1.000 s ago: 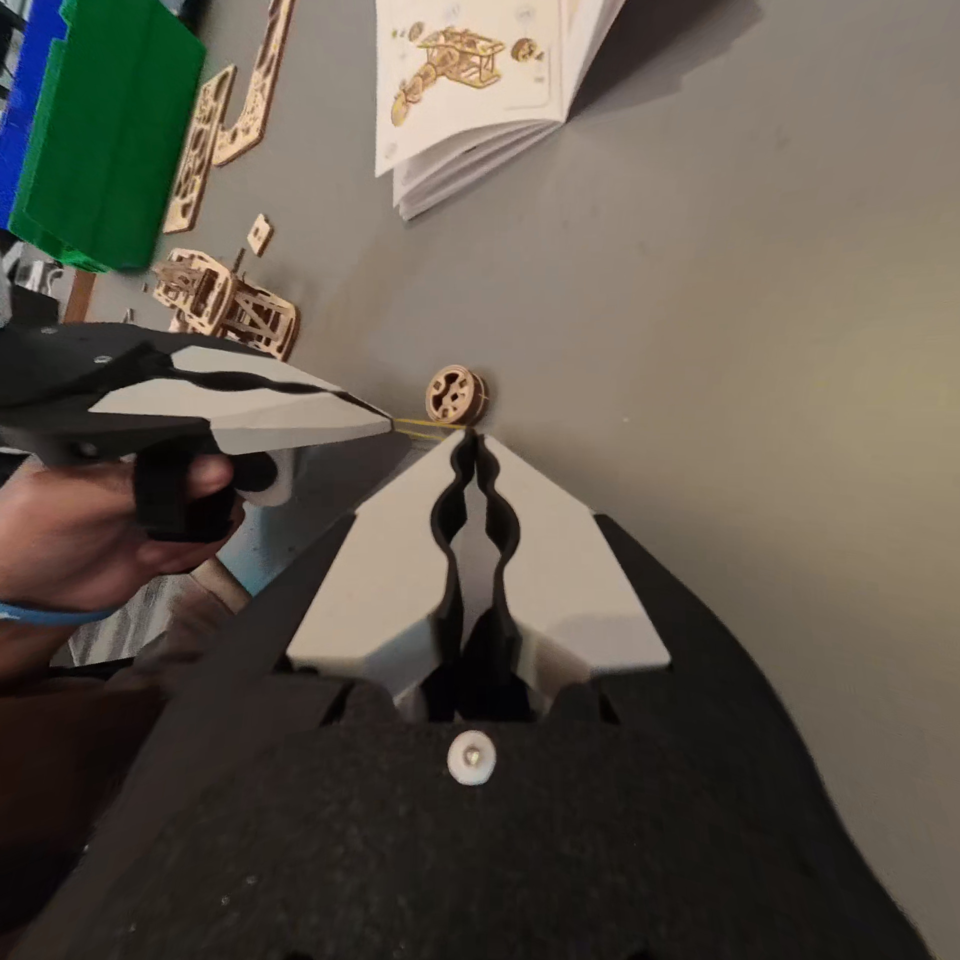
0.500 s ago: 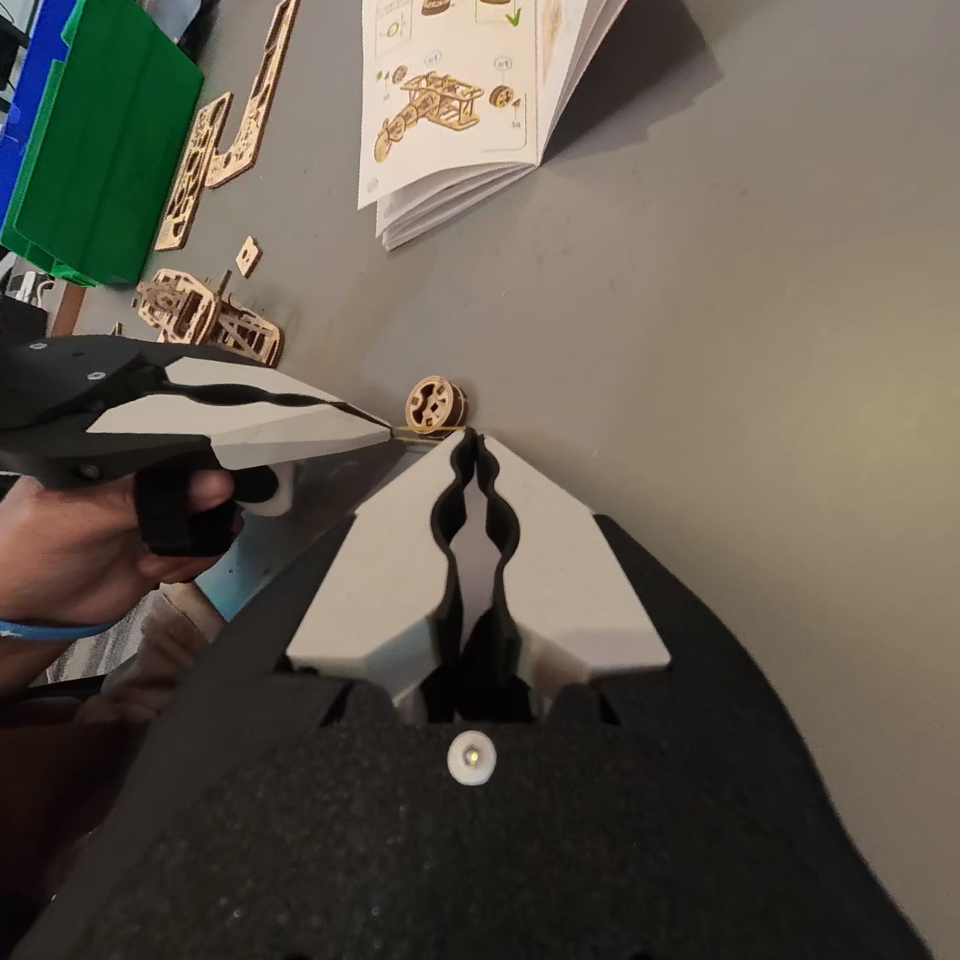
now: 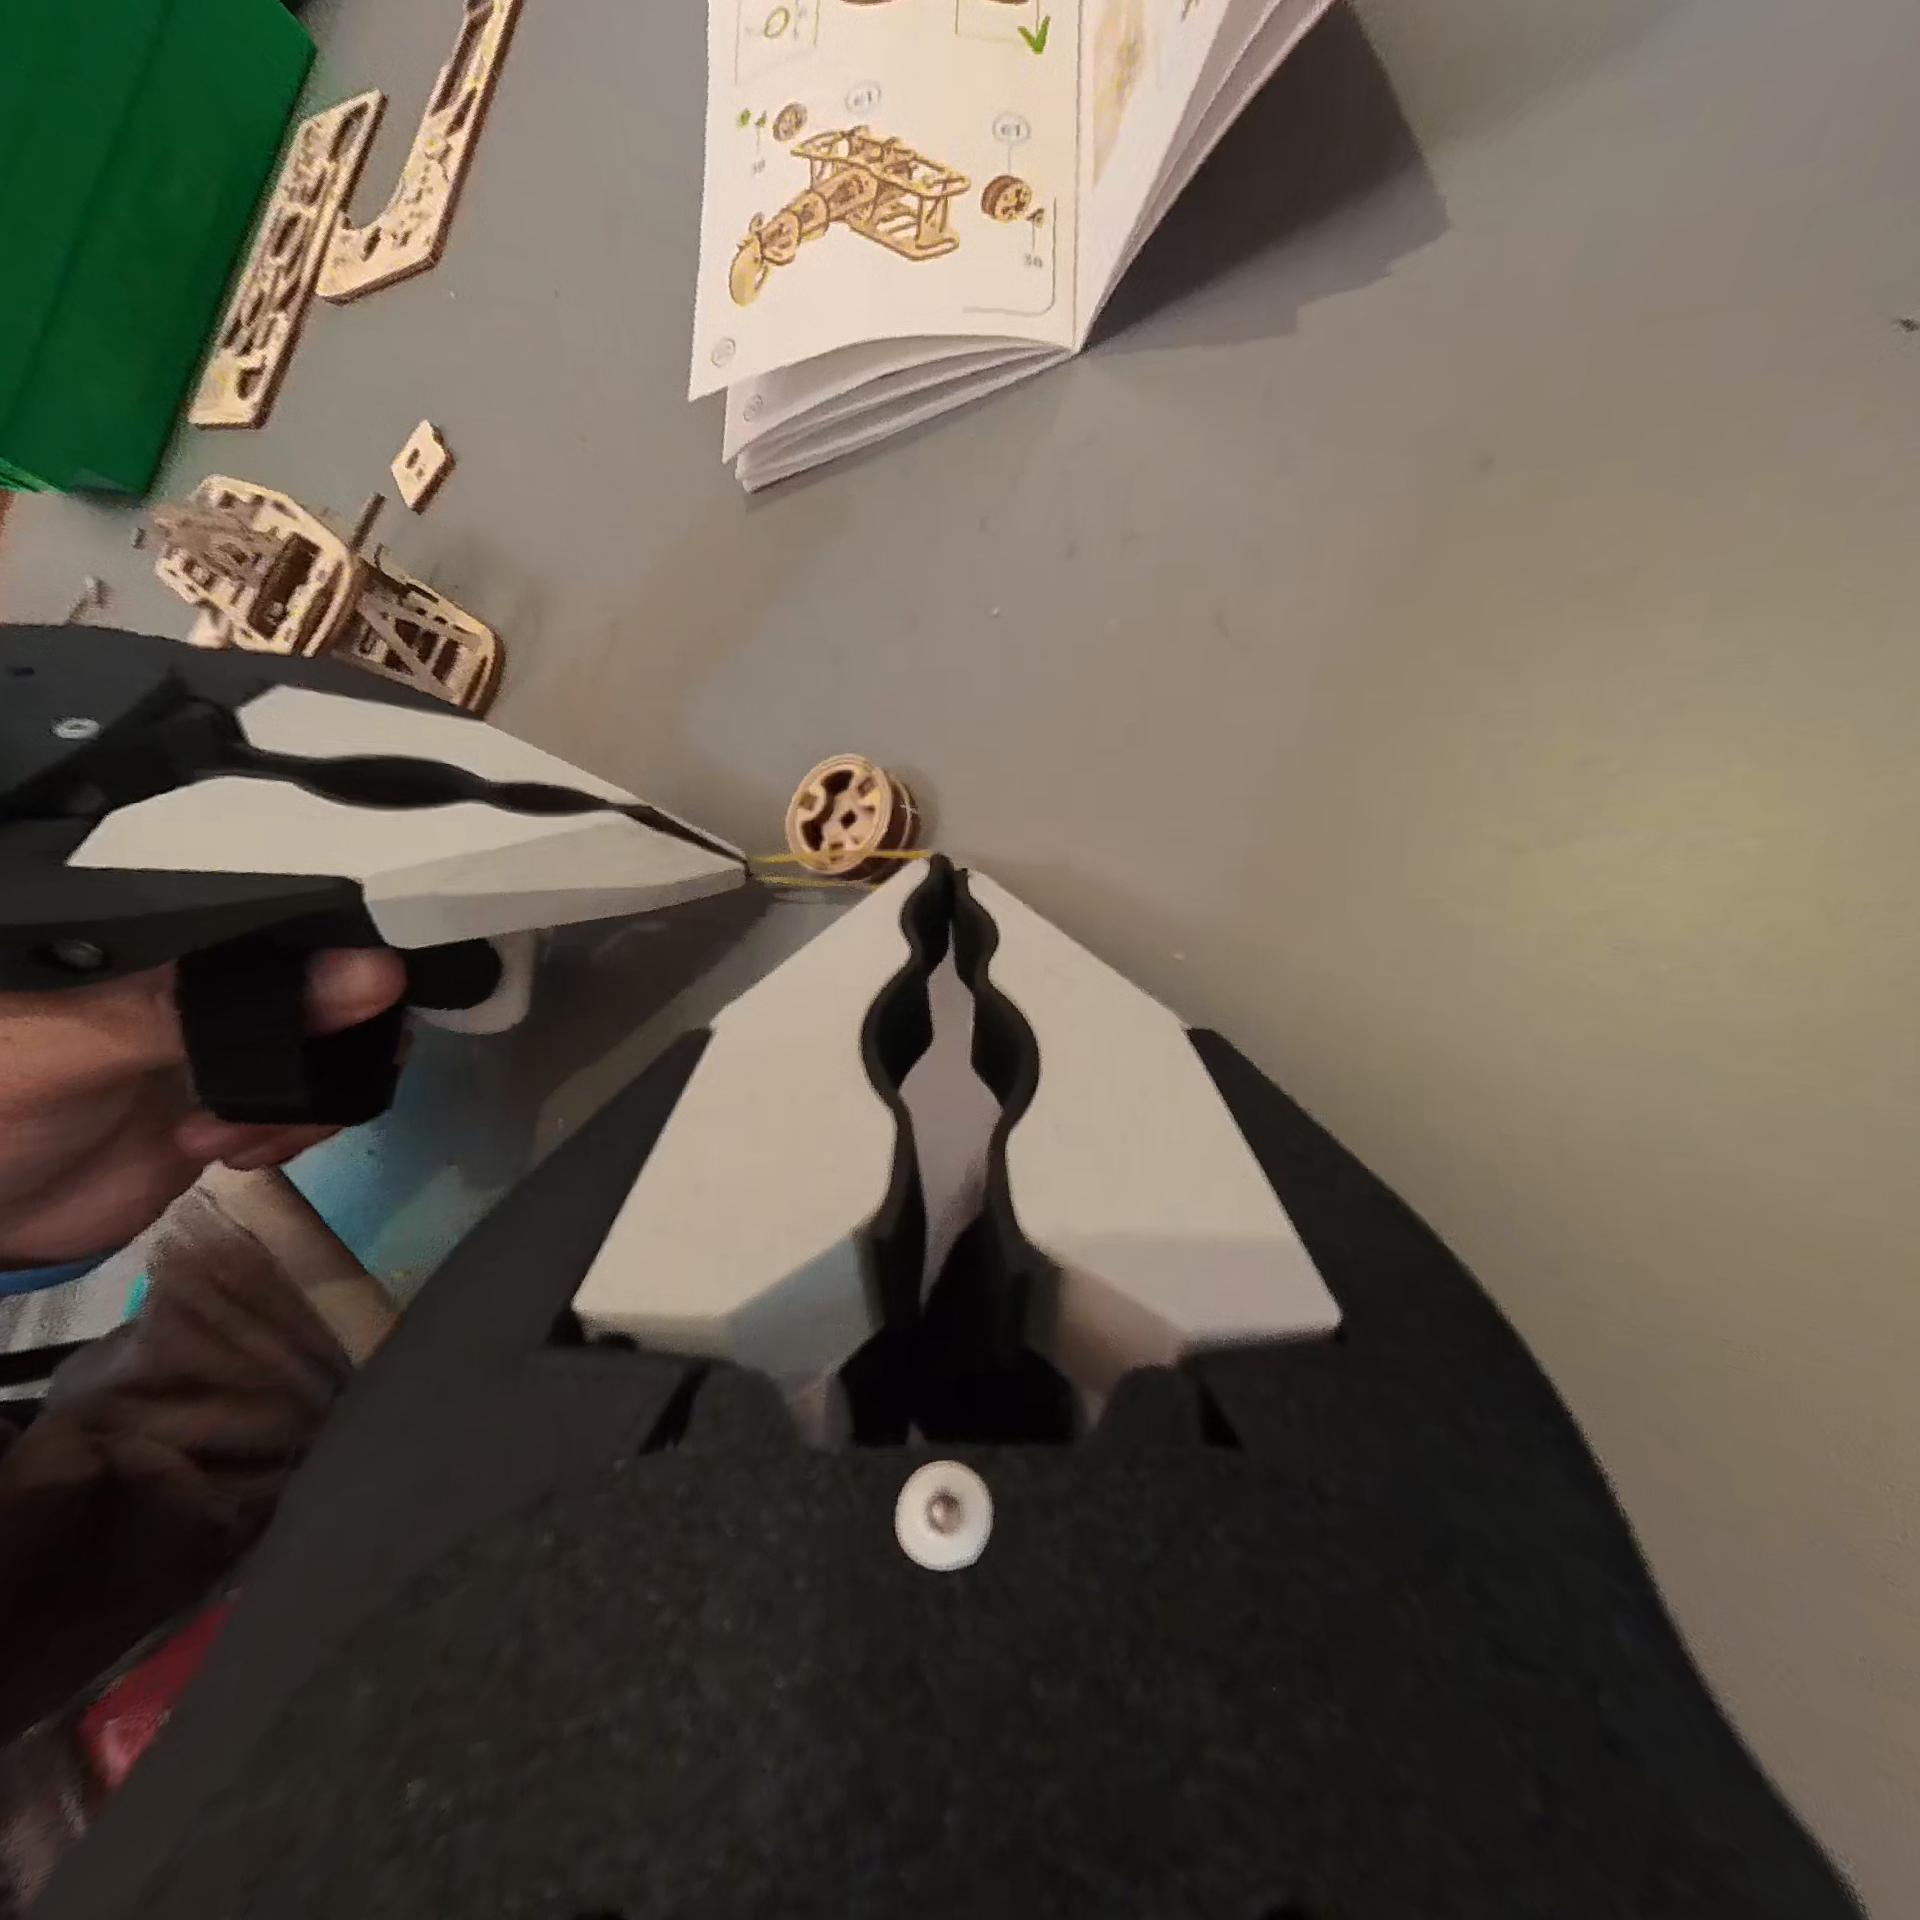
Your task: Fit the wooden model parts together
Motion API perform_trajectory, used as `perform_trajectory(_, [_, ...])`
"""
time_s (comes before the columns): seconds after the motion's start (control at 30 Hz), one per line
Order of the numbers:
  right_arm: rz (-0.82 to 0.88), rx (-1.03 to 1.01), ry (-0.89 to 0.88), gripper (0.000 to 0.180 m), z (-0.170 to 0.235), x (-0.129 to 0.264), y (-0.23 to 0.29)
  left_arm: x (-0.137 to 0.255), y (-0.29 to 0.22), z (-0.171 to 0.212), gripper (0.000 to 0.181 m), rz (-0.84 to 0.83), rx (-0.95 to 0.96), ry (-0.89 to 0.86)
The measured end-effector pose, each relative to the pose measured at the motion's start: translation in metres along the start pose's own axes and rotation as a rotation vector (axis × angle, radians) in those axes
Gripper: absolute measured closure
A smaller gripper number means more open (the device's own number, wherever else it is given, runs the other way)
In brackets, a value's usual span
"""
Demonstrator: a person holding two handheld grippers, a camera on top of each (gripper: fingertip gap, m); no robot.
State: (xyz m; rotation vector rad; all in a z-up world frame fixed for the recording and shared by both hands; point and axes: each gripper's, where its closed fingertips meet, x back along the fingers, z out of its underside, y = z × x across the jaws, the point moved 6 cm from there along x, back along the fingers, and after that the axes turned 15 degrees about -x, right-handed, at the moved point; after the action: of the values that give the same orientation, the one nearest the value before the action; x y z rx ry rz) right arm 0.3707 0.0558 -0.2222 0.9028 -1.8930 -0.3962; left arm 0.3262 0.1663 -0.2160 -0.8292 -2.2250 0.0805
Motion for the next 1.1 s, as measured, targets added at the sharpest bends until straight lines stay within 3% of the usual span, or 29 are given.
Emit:
perform_trajectory(0.1, [0.016, 0.016, -0.007, 0.18, 0.001, -0.001, 0.0, 0.001, 0.001, 0.001, 0.181, -0.006, -0.001, -0.005])
perform_trajectory(0.2, [0.13, 0.03, -0.078, 0.18, -0.012, 0.013, -0.023, 0.009, 0.017, 0.006, 0.181, -0.113, -0.04, 0.016])
perform_trajectory(0.43, [-0.04, -0.037, -0.033, 0.18, -0.031, 0.034, -0.03, 0.028, 0.026, 0.003, 0.181, -0.073, -0.03, -0.02])
perform_trajectory(0.63, [-0.307, -0.169, 0.0, 0.18, -0.026, 0.029, -0.016, 0.005, -0.009, -0.018, 0.181, 0.112, -0.162, -0.05])
perform_trajectory(0.77, [-0.486, -0.234, 0.015, 0.18, -0.027, 0.034, -0.007, -0.008, -0.018, -0.027, 0.181, 0.148, -0.281, -0.039])
perform_trajectory(0.8, [-0.543, -0.245, 0.02, 0.18, -0.027, 0.037, -0.003, -0.01, -0.017, -0.031, 0.173, 0.131, -0.289, -0.045])
perform_trajectory(0.93, [-0.571, -0.151, 0.037, 0.18, -0.022, 0.041, 0.005, 0.0, -0.024, -0.05, 0.168, 0.312, -0.252, -0.132])
perform_trajectory(1.1, [-0.68, -0.031, 0.038, 0.18, -0.019, 0.053, 0.02, 0.011, -0.023, -0.062, 0.169, 0.487, -0.241, -0.122])
